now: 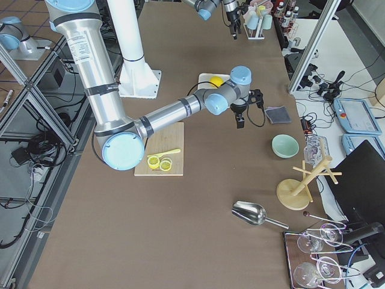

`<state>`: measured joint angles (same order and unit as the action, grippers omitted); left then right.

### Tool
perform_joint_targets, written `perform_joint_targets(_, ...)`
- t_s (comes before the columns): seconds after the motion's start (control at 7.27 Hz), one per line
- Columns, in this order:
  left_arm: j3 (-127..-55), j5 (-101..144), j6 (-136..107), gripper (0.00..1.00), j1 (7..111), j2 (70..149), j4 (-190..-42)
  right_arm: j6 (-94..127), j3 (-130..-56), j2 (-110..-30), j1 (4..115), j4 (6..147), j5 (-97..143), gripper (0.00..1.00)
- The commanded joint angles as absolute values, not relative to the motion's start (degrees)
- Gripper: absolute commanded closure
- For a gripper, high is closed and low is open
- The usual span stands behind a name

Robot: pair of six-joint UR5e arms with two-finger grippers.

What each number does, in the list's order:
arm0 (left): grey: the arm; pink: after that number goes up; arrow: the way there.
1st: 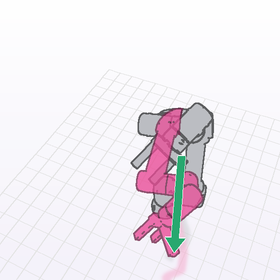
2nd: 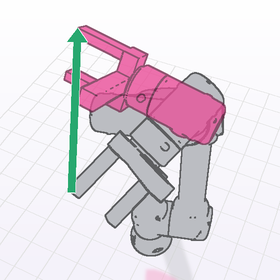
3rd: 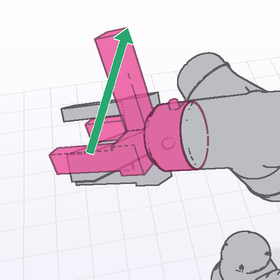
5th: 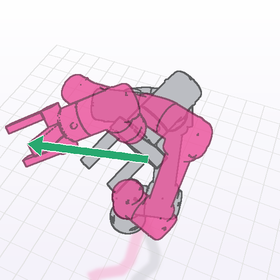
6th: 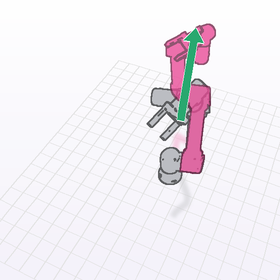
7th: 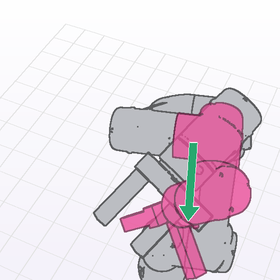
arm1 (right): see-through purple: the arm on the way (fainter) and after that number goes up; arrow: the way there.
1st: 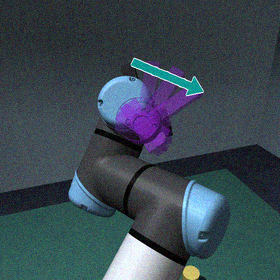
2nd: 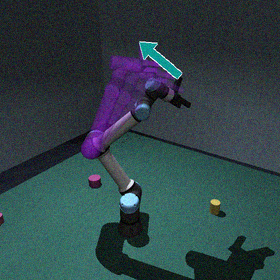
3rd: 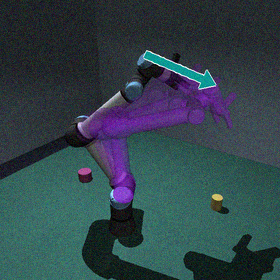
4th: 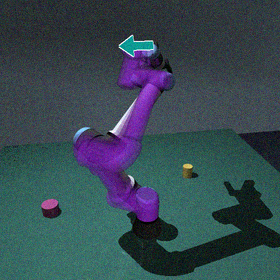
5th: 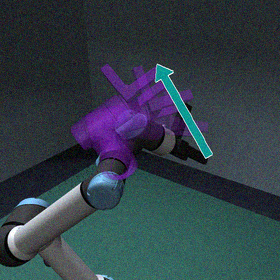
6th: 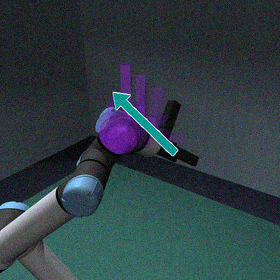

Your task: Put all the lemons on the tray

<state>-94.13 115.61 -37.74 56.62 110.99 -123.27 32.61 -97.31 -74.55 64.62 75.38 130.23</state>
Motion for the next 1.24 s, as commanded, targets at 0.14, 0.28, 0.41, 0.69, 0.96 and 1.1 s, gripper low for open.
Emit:
perform_joint_targets(0.14,-95.0,119.4,-32.1,0.02,66.2,101.3,-125.1,22.8,-94.0,-76.8,72.3,75.2,130.3,0.00)
perform_joint_targets(0.28,-95.2,120.6,-29.1,0.02,69.5,99.2,-125.0,22.8,-93.3,-76.7,74.4,75.4,130.2,0.00)
perform_joint_targets(0.41,-94.6,127.3,-21.9,0.02,74.6,95.0,-124.0,21.8,-92.0,-77.2,76.7,75.3,130.3,0.00)
perform_joint_targets(0.69,-94.5,128.3,-3.5,0.02,82.0,89.0,-117.4,12.0,-89.5,-83.9,80.2,75.9,126.8,0.00)
perform_joint_targets(0.96,-94.7,128.9,2.4,0.02,88.2,87.3,-109.9,0.5,-89.1,-86.5,86.5,83.0,127.5,0.00)
perform_joint_targets(1.1,-94.8,130.1,2.4,0.02,89.7,87.1,-105.9,-5.3,-89.2,-88.7,90.1,85.4,128.7,0.00)
